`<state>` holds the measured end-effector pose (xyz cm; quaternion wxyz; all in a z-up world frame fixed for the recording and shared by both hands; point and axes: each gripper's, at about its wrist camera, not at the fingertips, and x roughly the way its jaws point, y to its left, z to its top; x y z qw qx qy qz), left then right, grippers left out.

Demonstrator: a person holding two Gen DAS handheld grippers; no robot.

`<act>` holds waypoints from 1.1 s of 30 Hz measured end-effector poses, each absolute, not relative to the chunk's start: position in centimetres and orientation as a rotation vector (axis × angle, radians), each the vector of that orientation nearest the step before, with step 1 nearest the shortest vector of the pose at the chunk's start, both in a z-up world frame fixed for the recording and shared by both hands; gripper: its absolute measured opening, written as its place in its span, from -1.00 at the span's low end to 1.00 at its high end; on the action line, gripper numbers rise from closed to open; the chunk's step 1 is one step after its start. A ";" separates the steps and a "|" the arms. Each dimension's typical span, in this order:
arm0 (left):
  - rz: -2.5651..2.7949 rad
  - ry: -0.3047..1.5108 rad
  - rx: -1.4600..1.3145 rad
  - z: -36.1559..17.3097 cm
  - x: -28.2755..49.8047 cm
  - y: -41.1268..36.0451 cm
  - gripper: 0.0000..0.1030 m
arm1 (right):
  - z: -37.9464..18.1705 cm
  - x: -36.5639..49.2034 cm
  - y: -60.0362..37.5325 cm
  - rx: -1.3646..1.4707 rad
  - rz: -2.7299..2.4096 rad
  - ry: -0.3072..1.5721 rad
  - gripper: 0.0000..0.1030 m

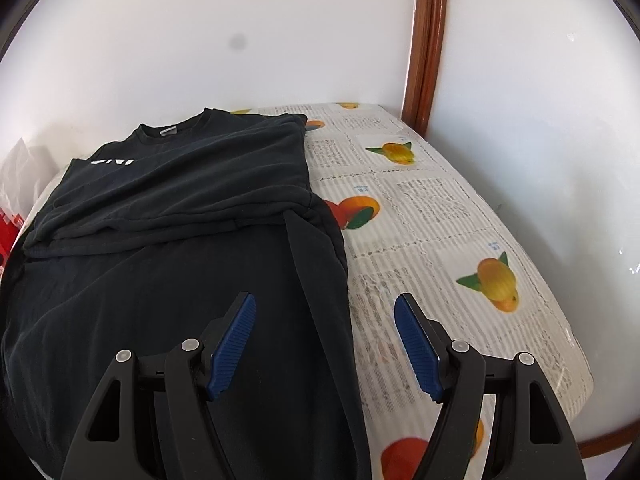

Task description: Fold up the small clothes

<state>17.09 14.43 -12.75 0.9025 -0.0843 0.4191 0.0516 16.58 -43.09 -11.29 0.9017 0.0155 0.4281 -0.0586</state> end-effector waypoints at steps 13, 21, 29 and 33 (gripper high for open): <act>0.073 0.969 -0.255 -17.1 9.2 16.5 -0.44 | -13.6 11.6 -42.5 -0.001 -0.072 0.911 0.38; 0.003 0.941 -0.256 -17.9 6.3 16.6 0.09 | -16.7 10.7 -44.0 0.053 -0.090 0.963 0.37; 0.041 0.939 -0.125 -18.1 6.1 14.7 -0.14 | -16.6 12.3 -44.5 0.069 -0.061 0.949 -0.13; 0.025 0.936 -0.150 -18.0 6.0 14.8 -0.74 | -16.4 13.6 -43.7 0.049 -0.037 0.964 -0.77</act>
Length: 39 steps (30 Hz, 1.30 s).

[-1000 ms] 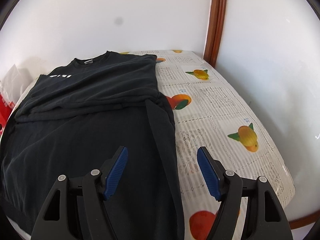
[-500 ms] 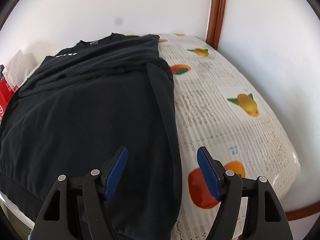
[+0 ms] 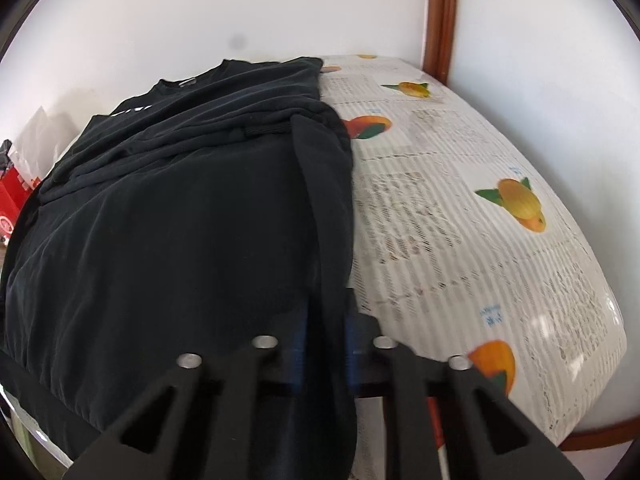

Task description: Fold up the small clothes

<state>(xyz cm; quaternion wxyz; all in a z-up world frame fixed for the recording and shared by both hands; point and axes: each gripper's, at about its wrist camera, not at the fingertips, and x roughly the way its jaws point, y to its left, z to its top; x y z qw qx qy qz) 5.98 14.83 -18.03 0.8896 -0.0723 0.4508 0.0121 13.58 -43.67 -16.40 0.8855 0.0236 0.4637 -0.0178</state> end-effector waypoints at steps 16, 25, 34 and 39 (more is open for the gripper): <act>-0.060 0.969 -0.222 -18.4 4.3 15.4 -0.67 | -16.5 13.0 -43.3 0.076 -0.024 0.999 -0.51; -0.020 0.976 -0.176 -18.3 4.1 14.3 -0.68 | -16.7 12.5 -42.8 0.029 -0.011 0.956 -0.47; -0.049 0.961 -0.178 -16.0 2.9 14.0 -0.88 | -14.8 10.2 -45.5 0.138 0.039 0.888 -0.87; -0.097 0.890 -0.223 -13.6 2.8 13.9 -0.88 | -13.2 9.7 -46.5 0.176 0.064 0.870 -0.87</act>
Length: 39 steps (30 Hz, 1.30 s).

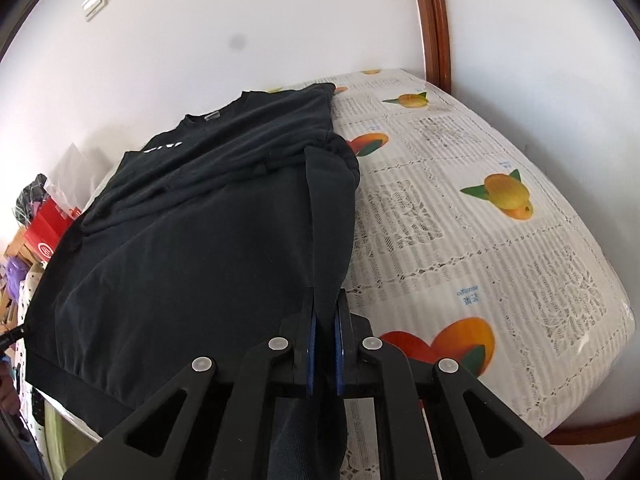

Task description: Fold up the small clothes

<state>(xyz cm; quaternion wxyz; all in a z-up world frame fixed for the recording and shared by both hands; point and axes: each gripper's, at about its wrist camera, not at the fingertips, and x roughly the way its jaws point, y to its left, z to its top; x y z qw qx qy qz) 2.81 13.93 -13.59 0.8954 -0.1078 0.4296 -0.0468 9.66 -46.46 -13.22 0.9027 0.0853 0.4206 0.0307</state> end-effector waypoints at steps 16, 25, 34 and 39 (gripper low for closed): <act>-0.074 0.737 -0.252 -7.8 10.3 14.3 -0.88 | -5.1 16.5 -45.0 0.240 0.094 0.660 -0.87; -0.037 0.736 -0.291 -7.5 17.8 15.4 -0.88 | -4.6 24.7 -44.0 0.275 0.086 0.659 -0.87; 0.077 0.782 -0.191 -9.8 23.8 13.6 -0.88 | -7.5 31.3 -43.6 0.291 0.066 0.718 -0.87; 0.091 0.827 -0.177 -11.4 25.8 13.7 -0.88 | -9.7 33.8 -43.1 0.267 0.027 0.766 -0.86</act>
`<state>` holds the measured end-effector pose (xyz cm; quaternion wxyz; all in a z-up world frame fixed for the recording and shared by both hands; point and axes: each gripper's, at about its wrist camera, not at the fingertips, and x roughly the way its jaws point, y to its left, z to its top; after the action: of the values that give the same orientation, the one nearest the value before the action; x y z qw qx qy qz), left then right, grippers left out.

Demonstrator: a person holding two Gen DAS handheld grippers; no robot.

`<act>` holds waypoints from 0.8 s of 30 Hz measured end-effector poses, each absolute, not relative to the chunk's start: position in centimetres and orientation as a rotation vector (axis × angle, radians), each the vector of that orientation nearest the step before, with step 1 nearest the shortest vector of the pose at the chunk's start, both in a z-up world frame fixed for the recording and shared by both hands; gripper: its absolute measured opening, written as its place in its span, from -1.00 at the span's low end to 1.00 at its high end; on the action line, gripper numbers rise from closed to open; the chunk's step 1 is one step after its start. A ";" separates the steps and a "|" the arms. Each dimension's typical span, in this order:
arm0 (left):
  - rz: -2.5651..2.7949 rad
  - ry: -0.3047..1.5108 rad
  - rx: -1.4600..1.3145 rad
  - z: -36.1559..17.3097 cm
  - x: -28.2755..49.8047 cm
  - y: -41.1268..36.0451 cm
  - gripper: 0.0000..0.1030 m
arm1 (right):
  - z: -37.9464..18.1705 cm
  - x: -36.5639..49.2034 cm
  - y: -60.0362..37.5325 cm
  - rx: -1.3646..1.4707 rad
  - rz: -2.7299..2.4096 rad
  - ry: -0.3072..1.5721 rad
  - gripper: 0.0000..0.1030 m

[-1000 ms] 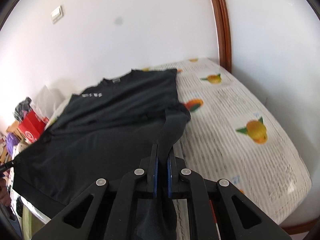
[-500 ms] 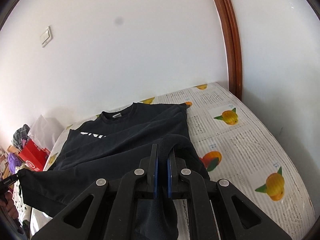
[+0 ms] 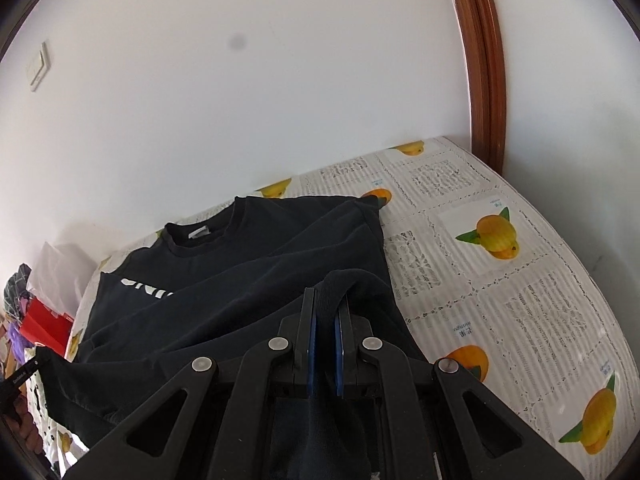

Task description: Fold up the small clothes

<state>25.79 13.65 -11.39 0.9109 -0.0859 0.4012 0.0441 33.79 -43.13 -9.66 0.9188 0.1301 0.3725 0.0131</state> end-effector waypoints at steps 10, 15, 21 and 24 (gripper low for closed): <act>0.091 0.872 -0.136 -13.1 27.3 13.3 -0.85 | -13.1 36.2 -42.9 0.253 -0.028 0.851 -0.85; 0.083 0.883 -0.094 -13.4 27.3 12.7 -0.83 | -13.3 36.4 -42.1 0.188 -0.055 0.888 -0.80; 0.022 0.868 -0.089 -13.1 25.6 12.0 -0.60 | -11.8 34.6 -41.0 0.059 -0.055 0.938 -0.14; -0.001 0.865 -0.079 -12.9 24.5 12.0 -0.54 | -11.0 32.6 -41.1 0.015 -0.047 0.912 -0.01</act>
<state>24.54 12.01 -12.86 0.9072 -0.0385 0.4190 -0.0003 32.60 -41.14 -10.99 0.8976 0.0072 0.4403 -0.0229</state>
